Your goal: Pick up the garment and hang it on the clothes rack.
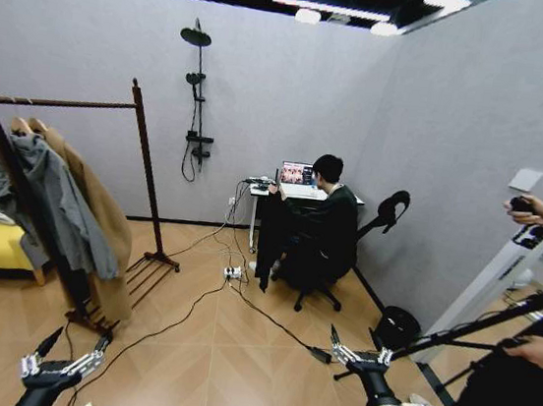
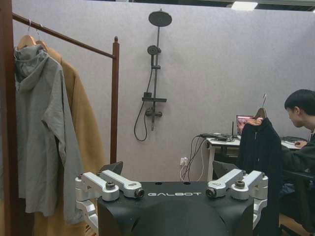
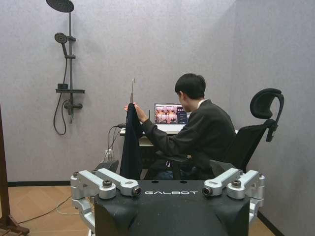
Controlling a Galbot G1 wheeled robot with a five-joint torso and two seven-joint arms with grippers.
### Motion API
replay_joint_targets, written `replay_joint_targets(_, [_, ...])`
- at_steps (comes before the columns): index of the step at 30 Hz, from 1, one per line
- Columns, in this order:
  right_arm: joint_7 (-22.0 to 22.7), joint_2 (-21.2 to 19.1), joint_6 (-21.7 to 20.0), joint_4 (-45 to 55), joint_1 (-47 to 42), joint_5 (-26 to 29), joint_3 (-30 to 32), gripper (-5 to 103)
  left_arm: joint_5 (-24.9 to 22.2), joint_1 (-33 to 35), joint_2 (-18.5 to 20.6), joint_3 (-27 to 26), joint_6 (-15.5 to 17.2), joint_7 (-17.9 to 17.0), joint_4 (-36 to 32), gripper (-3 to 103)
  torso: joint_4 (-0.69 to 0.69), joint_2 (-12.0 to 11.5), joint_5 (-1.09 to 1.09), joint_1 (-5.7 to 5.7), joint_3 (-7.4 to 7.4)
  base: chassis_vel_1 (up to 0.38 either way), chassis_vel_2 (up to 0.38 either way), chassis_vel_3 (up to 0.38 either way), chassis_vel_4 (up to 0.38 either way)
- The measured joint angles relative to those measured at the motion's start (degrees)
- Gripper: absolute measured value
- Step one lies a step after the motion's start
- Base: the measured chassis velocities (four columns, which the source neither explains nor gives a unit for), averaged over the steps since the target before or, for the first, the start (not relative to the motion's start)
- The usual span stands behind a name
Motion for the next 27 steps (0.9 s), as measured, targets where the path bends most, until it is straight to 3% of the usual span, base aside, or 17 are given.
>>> replay_joint_targets(27, [-0.32,-0.90,0.33,0.58,0.88,0.99,0.09,100,0.00,-0.01,0.00,0.00,0.00,0.01,0.00,100,-0.01,-0.01,0.01,0.01,0.01,-0.322,0.321,0.330,-0.335])
